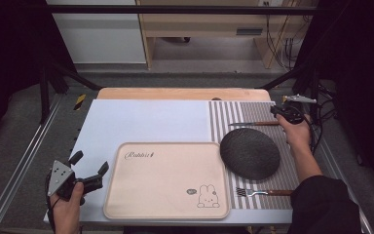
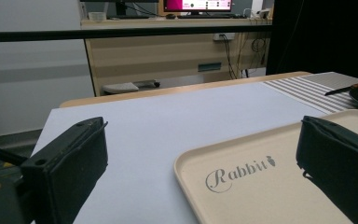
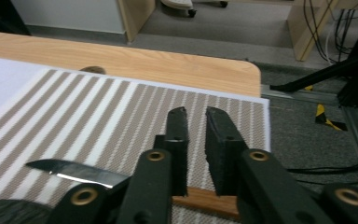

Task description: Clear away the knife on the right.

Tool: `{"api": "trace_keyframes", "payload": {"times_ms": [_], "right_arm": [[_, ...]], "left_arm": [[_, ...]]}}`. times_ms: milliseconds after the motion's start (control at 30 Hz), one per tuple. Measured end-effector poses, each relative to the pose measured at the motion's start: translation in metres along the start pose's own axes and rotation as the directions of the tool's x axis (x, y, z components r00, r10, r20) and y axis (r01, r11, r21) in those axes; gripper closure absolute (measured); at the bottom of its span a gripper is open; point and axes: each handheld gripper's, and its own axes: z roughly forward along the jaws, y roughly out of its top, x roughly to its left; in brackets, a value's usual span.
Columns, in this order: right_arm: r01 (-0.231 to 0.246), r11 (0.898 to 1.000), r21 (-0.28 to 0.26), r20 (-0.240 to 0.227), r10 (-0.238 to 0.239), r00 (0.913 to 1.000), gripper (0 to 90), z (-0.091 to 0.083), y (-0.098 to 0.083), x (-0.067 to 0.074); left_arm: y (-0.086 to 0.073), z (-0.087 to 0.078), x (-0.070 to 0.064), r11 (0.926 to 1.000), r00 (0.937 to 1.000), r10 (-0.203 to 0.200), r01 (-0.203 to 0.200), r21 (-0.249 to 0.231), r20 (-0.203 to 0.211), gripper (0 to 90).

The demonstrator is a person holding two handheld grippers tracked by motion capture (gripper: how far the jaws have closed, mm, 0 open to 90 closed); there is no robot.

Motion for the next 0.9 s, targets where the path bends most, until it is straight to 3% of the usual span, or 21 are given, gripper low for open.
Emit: {"api": "trace_keyframes", "payload": {"times_ms": [33, 100, 433, 900], "right_arm": [[-0.018, 1.0, -0.008, -0.002, 0.018, 0.9998, 87.1, 0.002, -0.001, -0.007], [-0.028, 1.0, -0.015, -0.009, 0.028, 0.9996, 90.0, 0.004, -0.002, -0.013], [-0.001, 1.0, 0.013, -0.049, 0.002, 0.9988, 90.0, 0.004, -0.015, -0.02], [-0.023, 0.998, 0.052, -0.037, 0.025, 0.999, 90.0, 0.018, -0.029, -0.022]], "left_arm": [[0.0, 0.0, 0.0, 1.0, 1.0, 0.003, -0.003, 0.0, -0.001, 1.7], [0.0, 0.0, -0.001, 1.0, 1.0, 0.009, -0.009, 0.003, -0.003, 1.7], [0.0, 0.0, -0.002, 0.9998, 0.9998, 0.017, -0.017, 0.007, -0.014, 1.7], [0.0, 0.0, -0.001, 0.9997, 0.9996, 0.022, -0.022, 0.008, -0.015, 1.8]]}}
